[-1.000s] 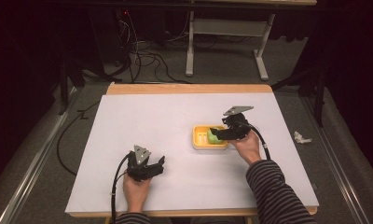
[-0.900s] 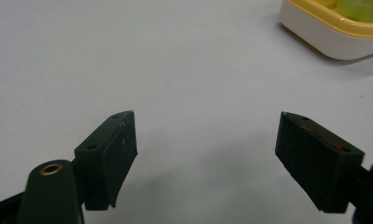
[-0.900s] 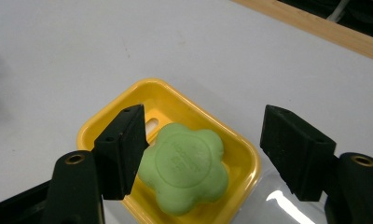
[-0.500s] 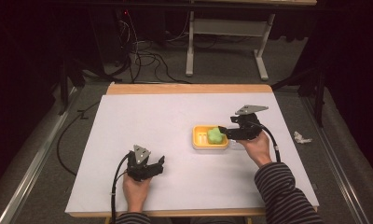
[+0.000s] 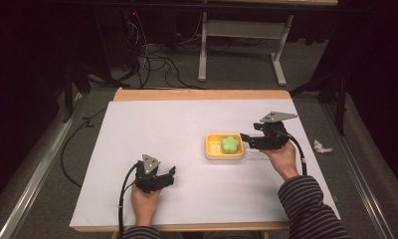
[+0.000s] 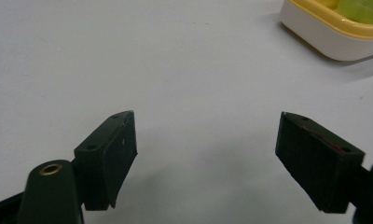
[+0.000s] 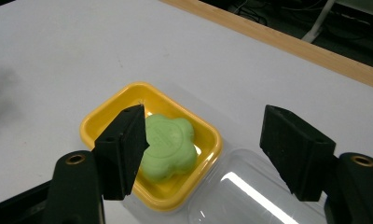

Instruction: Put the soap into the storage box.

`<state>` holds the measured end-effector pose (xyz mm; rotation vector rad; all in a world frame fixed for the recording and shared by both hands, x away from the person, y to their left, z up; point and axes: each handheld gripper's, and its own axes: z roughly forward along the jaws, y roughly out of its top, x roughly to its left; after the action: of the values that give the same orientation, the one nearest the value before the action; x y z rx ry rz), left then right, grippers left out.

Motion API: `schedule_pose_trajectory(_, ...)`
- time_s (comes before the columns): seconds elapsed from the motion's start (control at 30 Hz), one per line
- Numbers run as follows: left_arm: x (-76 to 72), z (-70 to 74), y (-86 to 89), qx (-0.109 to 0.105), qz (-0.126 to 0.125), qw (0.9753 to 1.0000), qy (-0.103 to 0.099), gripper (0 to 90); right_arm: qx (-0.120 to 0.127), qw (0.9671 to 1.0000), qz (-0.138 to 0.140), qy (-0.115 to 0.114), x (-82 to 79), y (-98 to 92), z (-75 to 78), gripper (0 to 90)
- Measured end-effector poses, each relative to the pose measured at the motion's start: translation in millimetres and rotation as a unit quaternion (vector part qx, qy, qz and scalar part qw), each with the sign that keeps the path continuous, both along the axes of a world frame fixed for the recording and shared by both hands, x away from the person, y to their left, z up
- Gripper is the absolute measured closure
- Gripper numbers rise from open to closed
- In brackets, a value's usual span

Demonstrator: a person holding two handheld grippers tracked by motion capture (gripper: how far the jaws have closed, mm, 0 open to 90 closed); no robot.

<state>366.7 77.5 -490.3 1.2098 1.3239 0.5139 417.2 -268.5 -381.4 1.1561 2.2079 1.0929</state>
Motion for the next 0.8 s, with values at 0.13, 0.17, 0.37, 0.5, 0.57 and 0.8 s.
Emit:
schedule_pose_trajectory(0.13,-0.5,-0.1,0.0,0.004,0.000,1.0000,-0.001,21.2,0.001,1.0000,-0.004,0.000,-3.2,-4.4,2.1,32.3)
schedule_pose_trajectory(0.17,-0.5,0.1,-0.1,0.002,0.000,1.0000,-0.002,21.1,-0.001,1.0000,-0.004,-0.003,-3.5,-5.5,2.6,32.2)
schedule_pose_trajectory(0.37,-0.9,0.2,0.5,0.003,0.003,1.0000,-0.005,20.8,0.005,0.9999,-0.007,-0.009,-9.0,-9.4,5.9,32.4)
schedule_pose_trajectory(0.5,0.0,0.3,1.0,-0.002,0.004,1.0000,-0.002,20.7,0.006,0.9999,-0.005,-0.014,-12.5,-12.2,5.9,32.5)
schedule_pose_trajectory(0.57,0.2,0.2,1.2,-0.001,0.005,1.0000,-0.001,20.7,0.010,0.9998,-0.010,-0.011,-15.0,-12.7,6.0,32.6)
schedule_pose_trajectory(0.8,0.4,0.3,1.2,-0.002,0.005,1.0000,0.000,20.6,0.014,0.9997,-0.008,-0.019,-20.7,-18.7,7.4,32.6)
